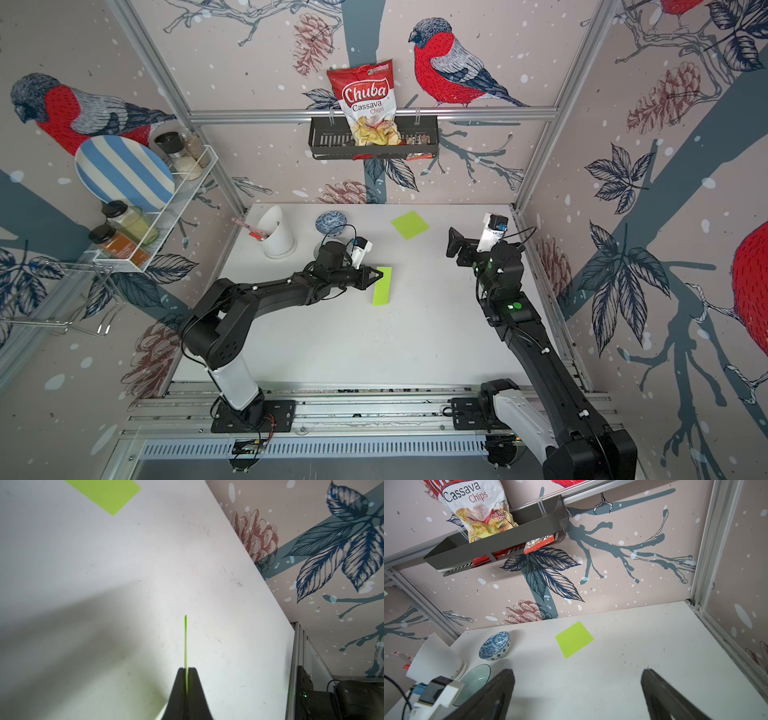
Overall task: Fold the square paper along the opposite sides
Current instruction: Place the paper at the center of the board.
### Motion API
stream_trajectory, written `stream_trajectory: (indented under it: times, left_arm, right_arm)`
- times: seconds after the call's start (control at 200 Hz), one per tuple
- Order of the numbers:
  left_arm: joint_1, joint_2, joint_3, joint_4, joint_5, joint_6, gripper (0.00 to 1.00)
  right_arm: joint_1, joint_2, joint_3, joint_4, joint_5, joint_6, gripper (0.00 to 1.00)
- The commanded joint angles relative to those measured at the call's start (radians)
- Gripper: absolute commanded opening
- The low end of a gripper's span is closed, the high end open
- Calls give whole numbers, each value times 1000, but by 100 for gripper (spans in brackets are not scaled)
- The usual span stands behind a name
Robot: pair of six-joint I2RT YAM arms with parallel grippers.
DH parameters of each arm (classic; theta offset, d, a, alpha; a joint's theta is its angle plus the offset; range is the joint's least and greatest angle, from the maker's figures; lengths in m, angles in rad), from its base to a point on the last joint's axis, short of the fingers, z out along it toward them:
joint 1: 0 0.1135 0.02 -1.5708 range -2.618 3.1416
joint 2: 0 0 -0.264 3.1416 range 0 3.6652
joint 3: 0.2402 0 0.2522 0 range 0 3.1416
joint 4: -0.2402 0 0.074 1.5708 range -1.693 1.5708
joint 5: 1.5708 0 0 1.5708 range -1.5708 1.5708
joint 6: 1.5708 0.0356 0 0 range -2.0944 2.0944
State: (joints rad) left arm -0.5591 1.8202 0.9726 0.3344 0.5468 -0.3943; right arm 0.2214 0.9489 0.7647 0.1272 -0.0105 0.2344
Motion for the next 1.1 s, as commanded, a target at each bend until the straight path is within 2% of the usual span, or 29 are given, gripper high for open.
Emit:
stream_trajectory:
  times: [0.0,0.275,0.46,0.65,0.71,0.84,1.095]
  left_arm:
    - [0,45,10,22,-14,-19,0]
    - [2,87,20,-81,-112,19,0]
    - [0,122,79,-163,-161,38,0]
    - [0,140,90,-202,-200,45,41]
    - [1,136,93,-220,-225,49,48]
    - [1,127,104,-267,-275,64,57]
    - [-1,87,103,-308,-355,72,61]
  right_arm:
    - [-9,13,13,-5,-48,12,100]
    - [-17,46,21,-12,-89,11,100]
    - [-18,52,20,-14,-108,10,100]
    - [-19,55,23,-23,-115,4,100]
    - [-19,57,23,-24,-118,4,100]
    - [-19,63,23,-27,-124,3,100]
    - [-18,104,50,-70,-129,5,100]
